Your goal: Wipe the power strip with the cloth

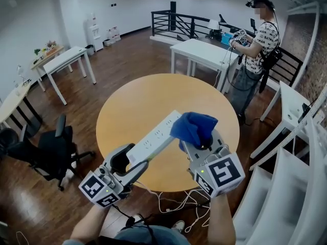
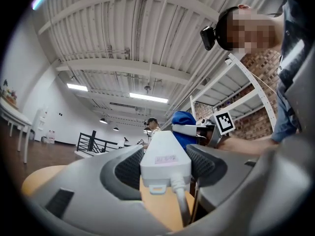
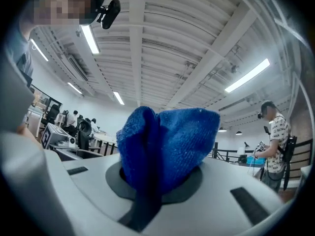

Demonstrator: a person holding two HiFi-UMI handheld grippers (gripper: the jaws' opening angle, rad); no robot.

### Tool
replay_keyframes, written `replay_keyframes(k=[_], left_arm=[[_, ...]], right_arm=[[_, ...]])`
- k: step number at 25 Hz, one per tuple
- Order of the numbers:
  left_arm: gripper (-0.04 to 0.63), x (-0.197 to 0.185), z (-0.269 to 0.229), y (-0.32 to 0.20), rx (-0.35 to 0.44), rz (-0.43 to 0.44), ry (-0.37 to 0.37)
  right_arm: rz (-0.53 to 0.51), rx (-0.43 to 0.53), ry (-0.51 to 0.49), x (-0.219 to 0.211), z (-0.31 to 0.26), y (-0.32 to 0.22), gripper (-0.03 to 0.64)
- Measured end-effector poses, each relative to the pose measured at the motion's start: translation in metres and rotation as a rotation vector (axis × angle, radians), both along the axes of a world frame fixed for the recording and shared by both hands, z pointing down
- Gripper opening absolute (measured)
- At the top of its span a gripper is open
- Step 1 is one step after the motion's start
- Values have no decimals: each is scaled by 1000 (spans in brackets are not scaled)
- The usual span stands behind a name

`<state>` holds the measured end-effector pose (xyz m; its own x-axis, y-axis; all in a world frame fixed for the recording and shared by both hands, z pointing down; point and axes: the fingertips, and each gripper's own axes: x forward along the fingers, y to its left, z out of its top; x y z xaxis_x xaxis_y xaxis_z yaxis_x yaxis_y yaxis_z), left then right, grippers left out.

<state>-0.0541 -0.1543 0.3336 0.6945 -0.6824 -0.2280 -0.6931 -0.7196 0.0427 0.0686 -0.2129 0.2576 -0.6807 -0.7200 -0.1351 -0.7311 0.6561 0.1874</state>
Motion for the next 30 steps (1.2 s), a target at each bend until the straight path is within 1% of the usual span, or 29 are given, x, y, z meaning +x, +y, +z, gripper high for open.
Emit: replay_keyframes(k=[4, 8, 16, 21, 25, 28, 30], left_arm=[[282, 0, -2, 2, 6, 2, -1], [282, 1, -3, 1, 7, 1, -4], [281, 4, -5, -4, 12, -6, -8], [282, 5, -6, -6, 11, -14, -13], [282, 5, -5, -6, 20, -18, -32], [282, 6, -5, -7, 29, -25, -55], [282, 6, -5, -7, 46, -34, -86]], right_arm=[[66, 6, -31, 24, -12, -11, 55], [67, 4, -42, 22, -13, -10, 55], [-20, -7, -60, -19, 3, 13, 55], [-102, -81, -45, -49, 18, 36, 55], [-151, -89, -74, -65, 23, 48, 55], [-177, -111, -63, -75, 27, 54, 55], [-182, -140, -56, -76, 29, 55, 55]])
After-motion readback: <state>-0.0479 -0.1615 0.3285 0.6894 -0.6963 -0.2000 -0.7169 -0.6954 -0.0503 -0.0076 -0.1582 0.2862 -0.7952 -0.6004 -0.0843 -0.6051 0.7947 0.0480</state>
